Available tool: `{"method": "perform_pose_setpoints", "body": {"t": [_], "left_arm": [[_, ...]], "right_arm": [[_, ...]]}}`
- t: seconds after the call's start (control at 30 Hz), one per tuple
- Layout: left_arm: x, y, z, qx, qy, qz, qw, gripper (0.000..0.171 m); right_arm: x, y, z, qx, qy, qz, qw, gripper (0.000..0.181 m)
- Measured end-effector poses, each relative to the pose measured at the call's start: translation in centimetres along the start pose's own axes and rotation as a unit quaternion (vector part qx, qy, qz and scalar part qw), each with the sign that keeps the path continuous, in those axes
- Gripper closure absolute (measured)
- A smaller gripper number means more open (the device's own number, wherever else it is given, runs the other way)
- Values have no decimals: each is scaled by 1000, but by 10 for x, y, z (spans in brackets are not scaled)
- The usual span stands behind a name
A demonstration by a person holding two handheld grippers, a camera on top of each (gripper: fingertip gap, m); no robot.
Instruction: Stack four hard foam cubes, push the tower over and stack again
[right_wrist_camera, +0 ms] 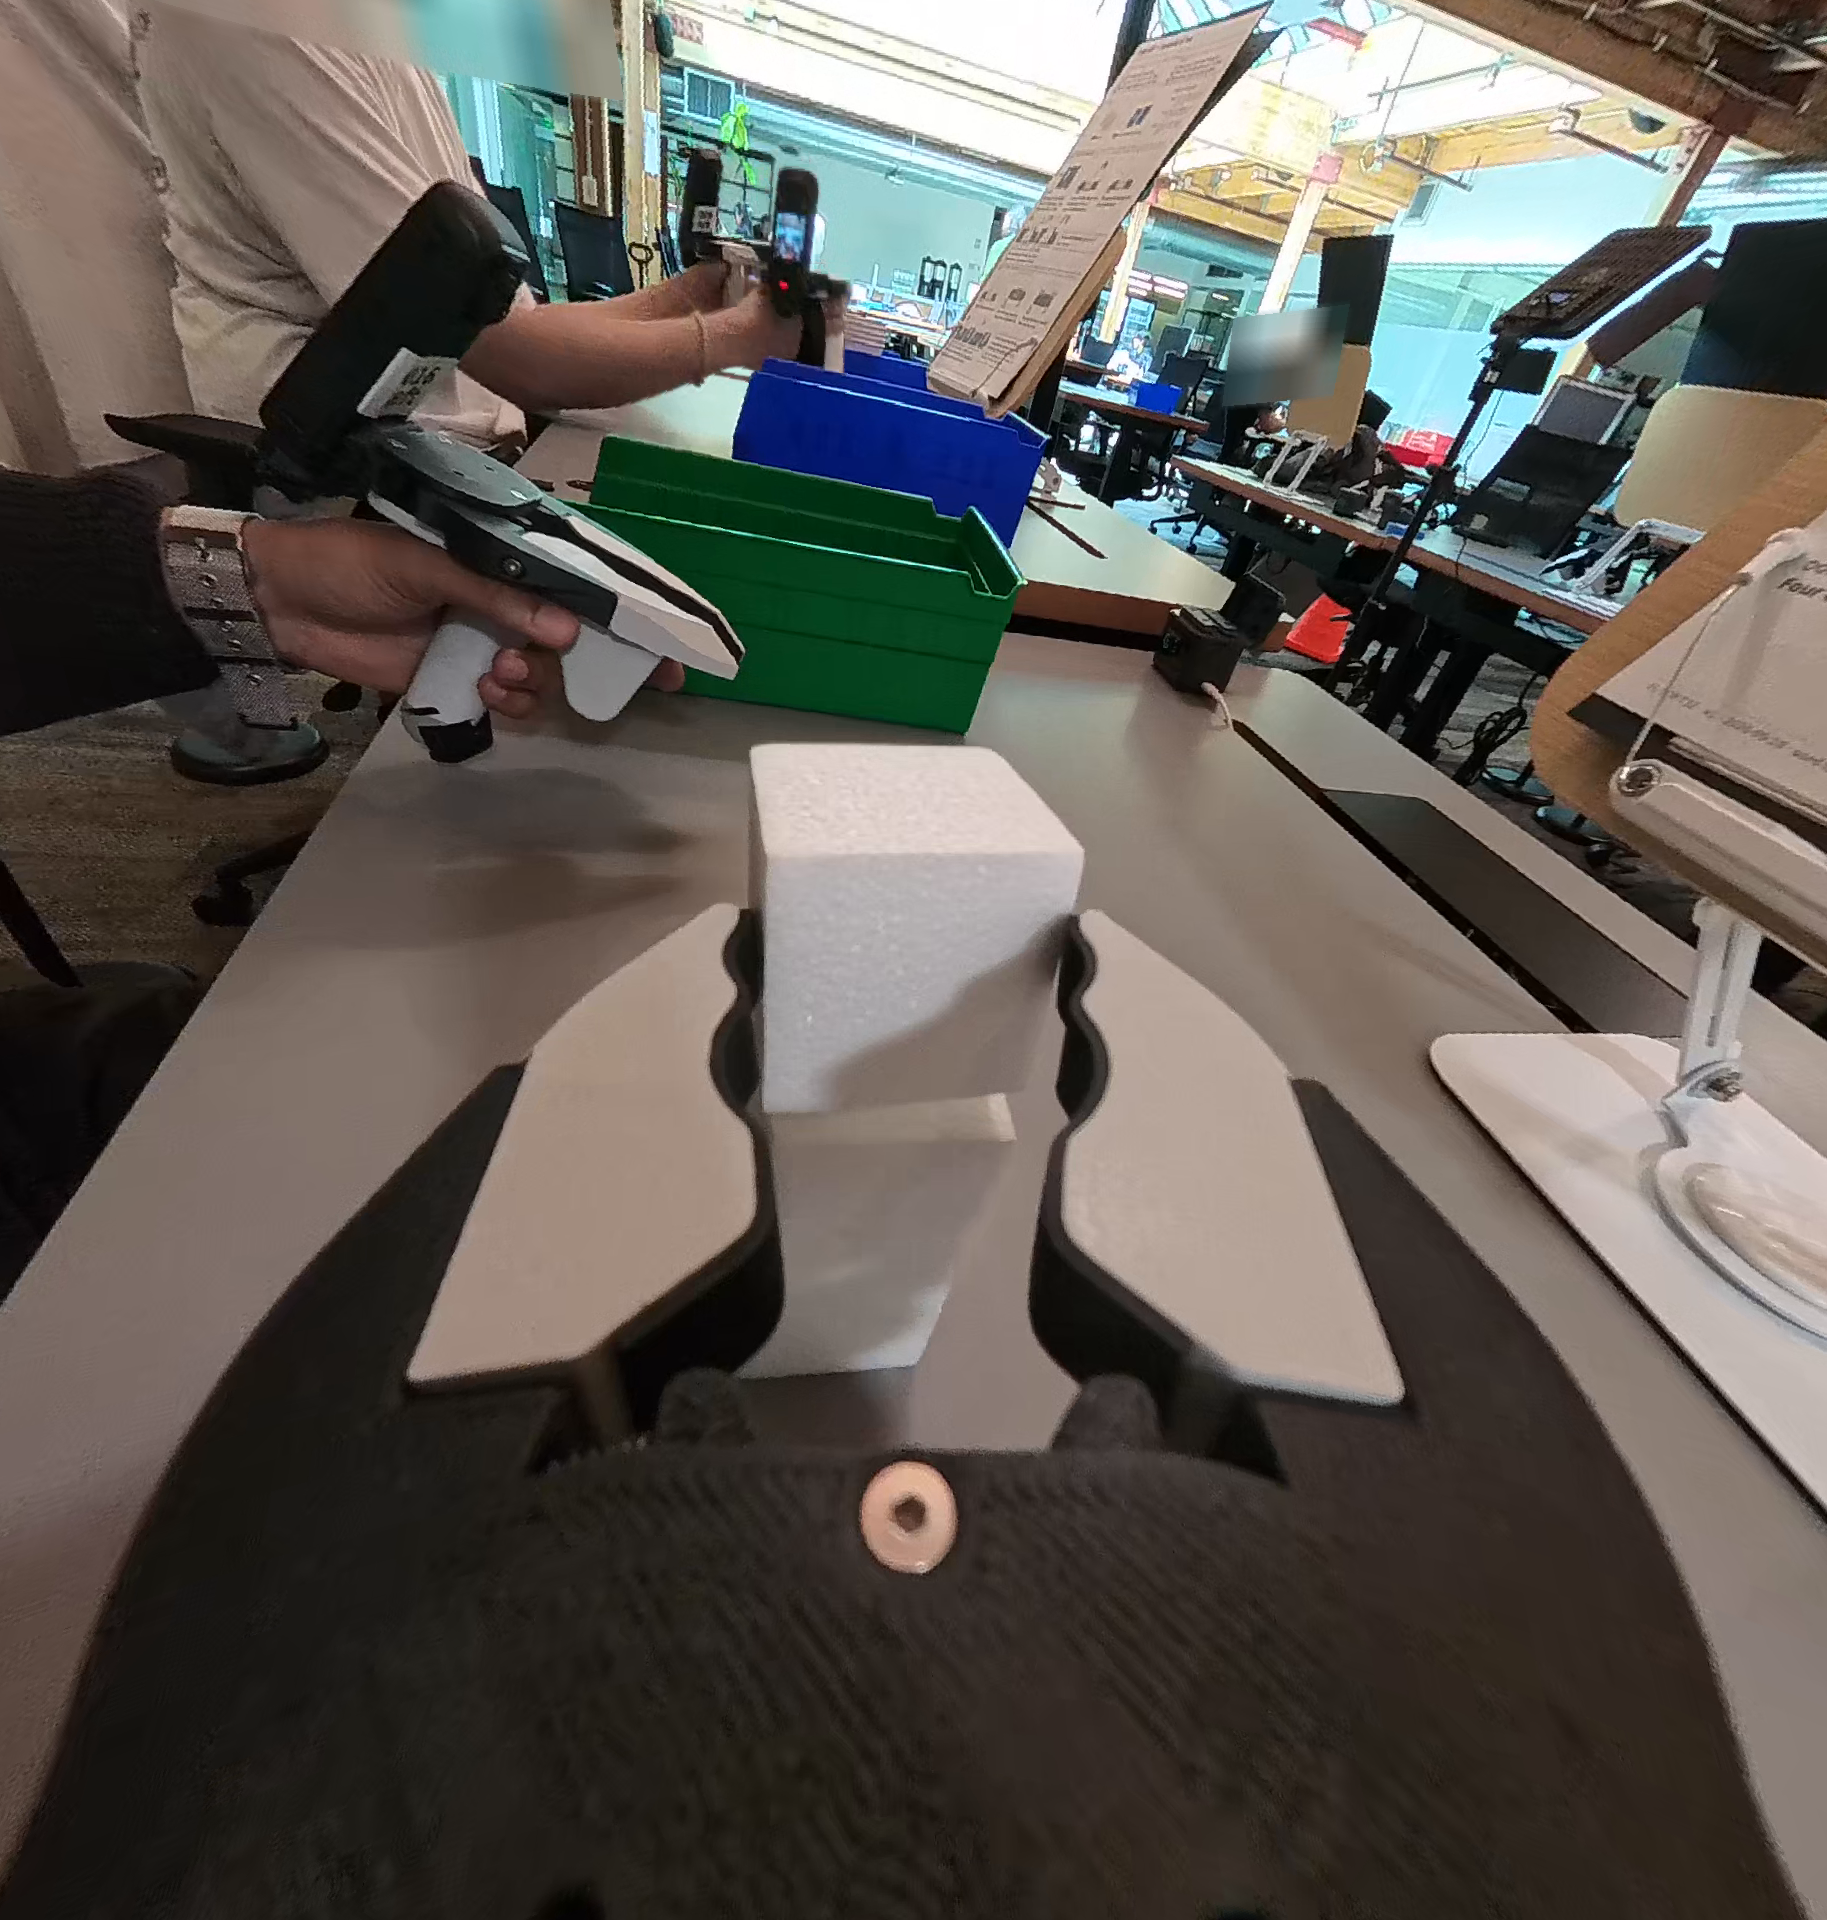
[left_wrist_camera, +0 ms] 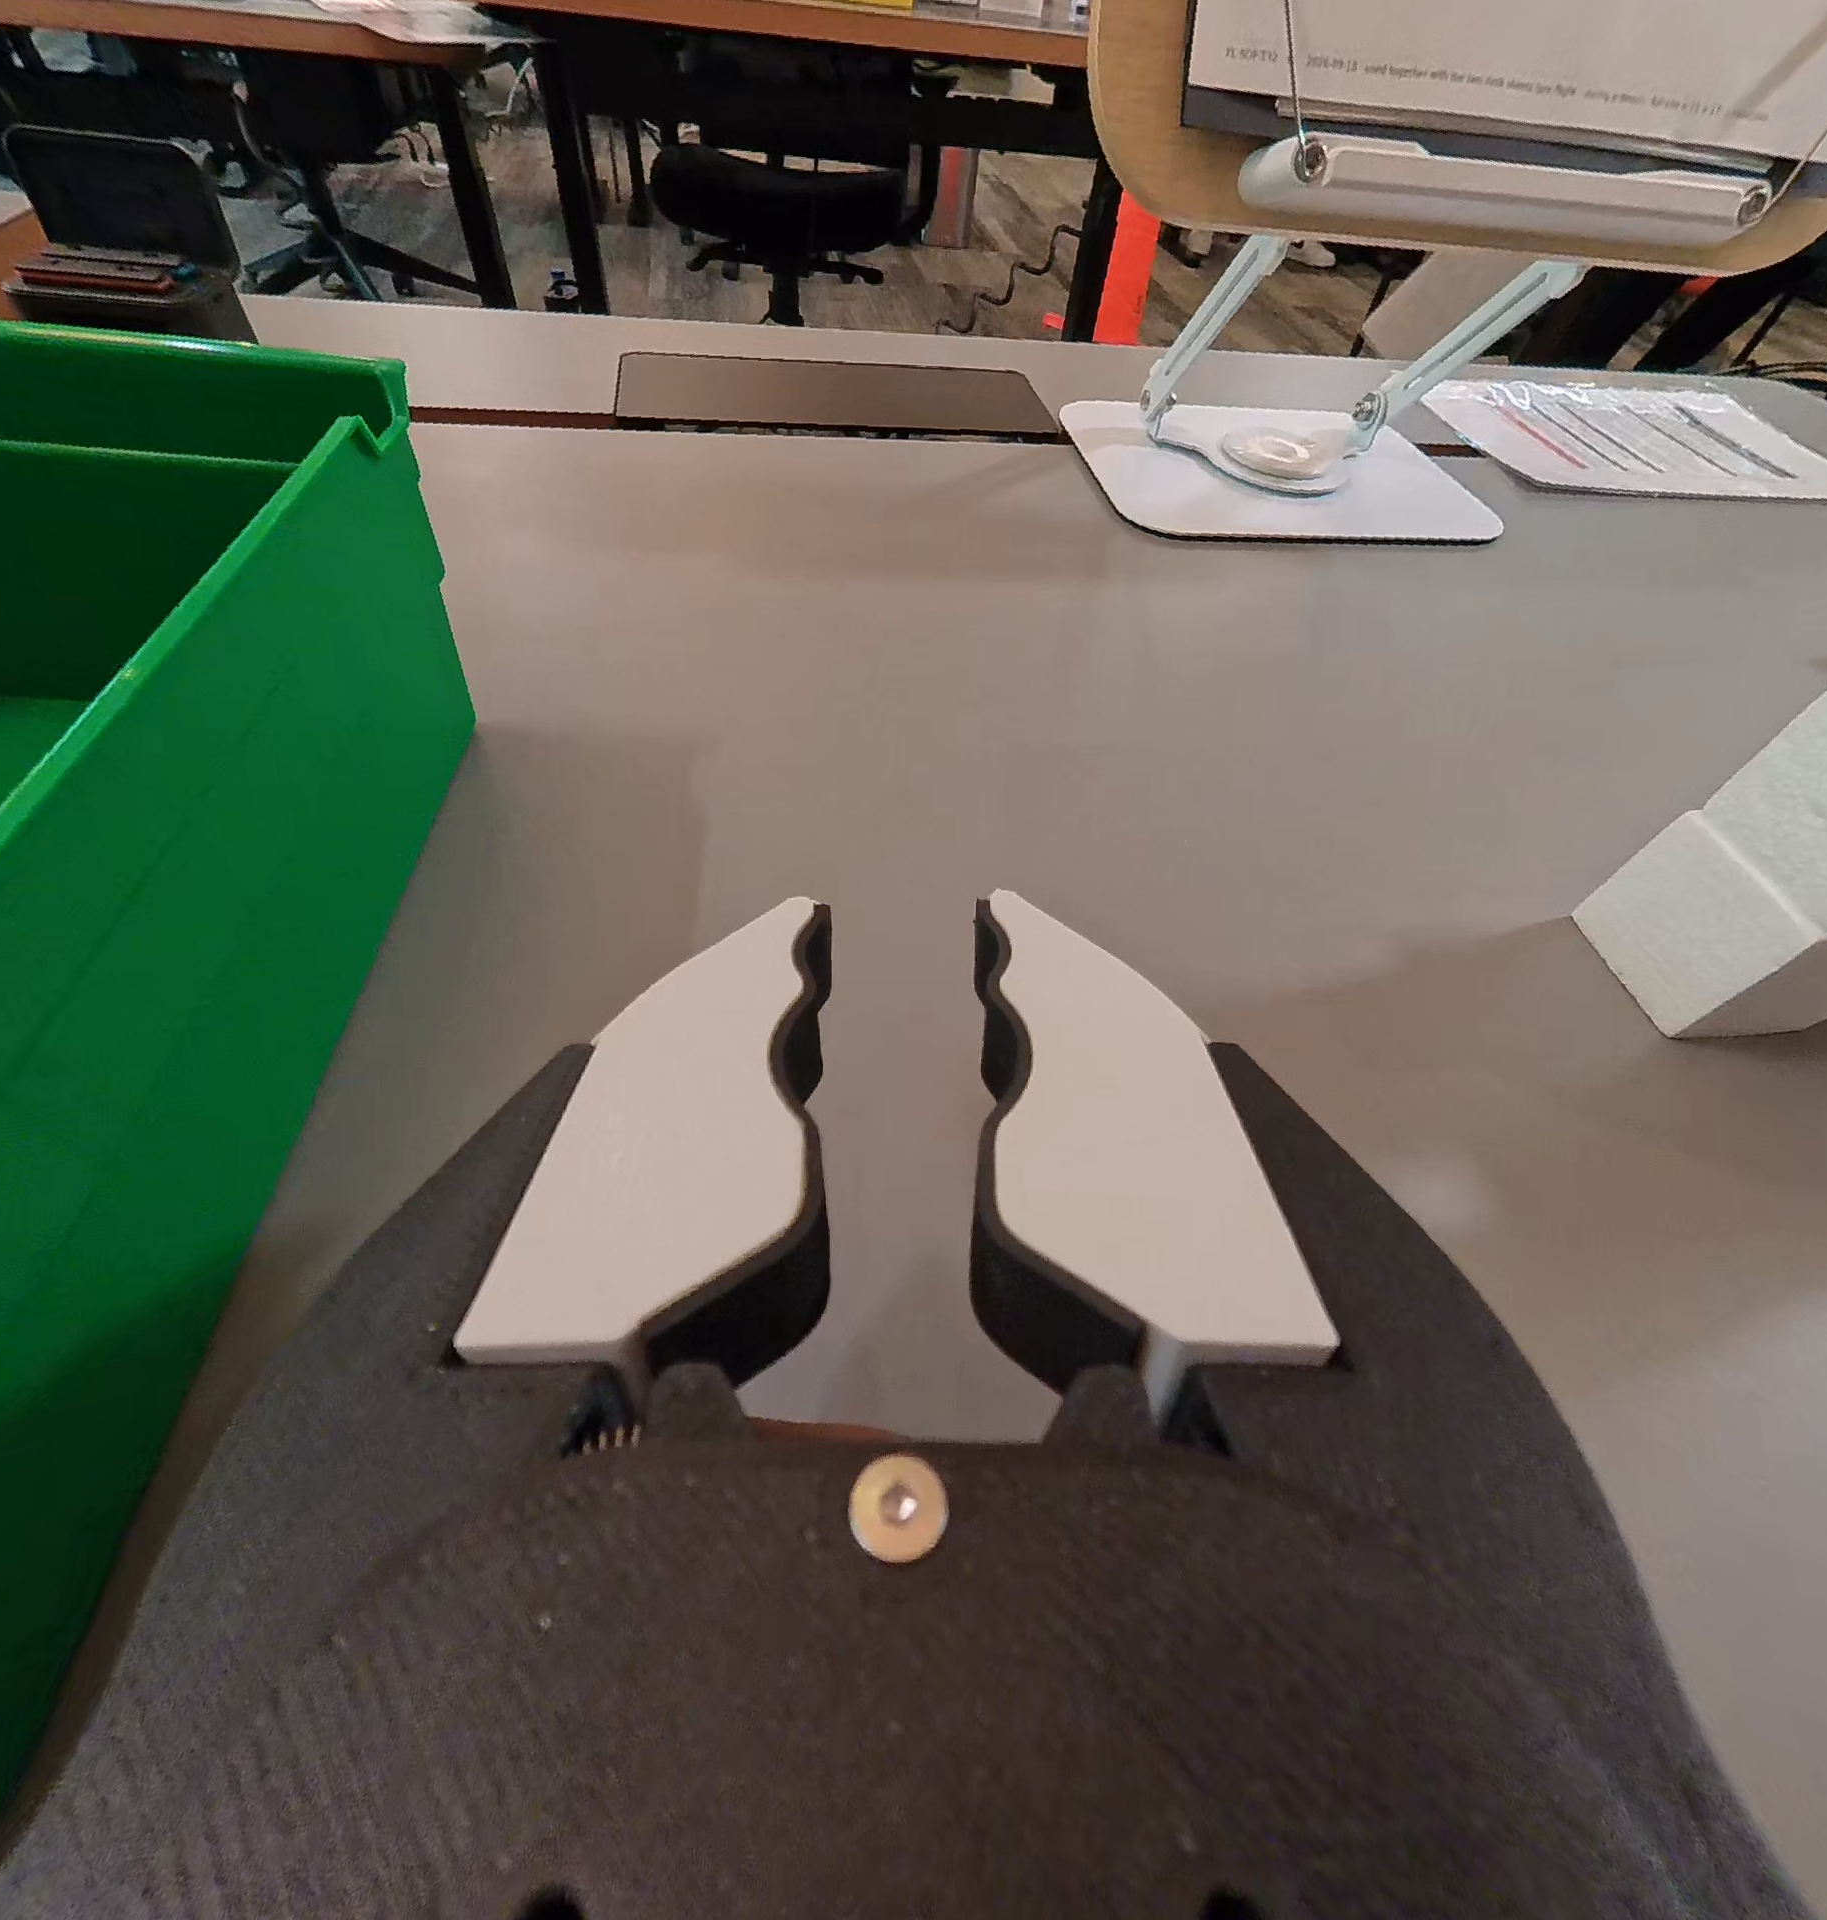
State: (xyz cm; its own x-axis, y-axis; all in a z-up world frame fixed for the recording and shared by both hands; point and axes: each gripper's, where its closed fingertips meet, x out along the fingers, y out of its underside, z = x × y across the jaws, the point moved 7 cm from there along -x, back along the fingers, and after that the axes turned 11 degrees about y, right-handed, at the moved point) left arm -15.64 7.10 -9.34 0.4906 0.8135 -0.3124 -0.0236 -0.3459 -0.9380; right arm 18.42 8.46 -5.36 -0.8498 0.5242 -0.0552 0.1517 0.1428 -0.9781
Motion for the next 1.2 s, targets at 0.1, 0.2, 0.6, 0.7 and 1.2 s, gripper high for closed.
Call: {"method": "perform_pose_setpoints", "body": {"t": [0.1,0.2,0.6,0.7,1.2], "left_arm": [[0,0,0,1,0,1,1000,144],[0,0,0,0,0,2,1000,144],[1,1,0,0,0,4,1000,144],[1,1,0,0,0,6,1000,144],[1,2,0,0,1,10,1000,144]], "right_arm": [[0,2,-1,-2,1,5,1000,125],[0,3,-1,-4,3,8,1000,125],[0,5,-3,1,1,13,1000,125],[0,5,-2,2,2,13,1000,125],[2,8,-1,-14,11,26,1000,122]]}}
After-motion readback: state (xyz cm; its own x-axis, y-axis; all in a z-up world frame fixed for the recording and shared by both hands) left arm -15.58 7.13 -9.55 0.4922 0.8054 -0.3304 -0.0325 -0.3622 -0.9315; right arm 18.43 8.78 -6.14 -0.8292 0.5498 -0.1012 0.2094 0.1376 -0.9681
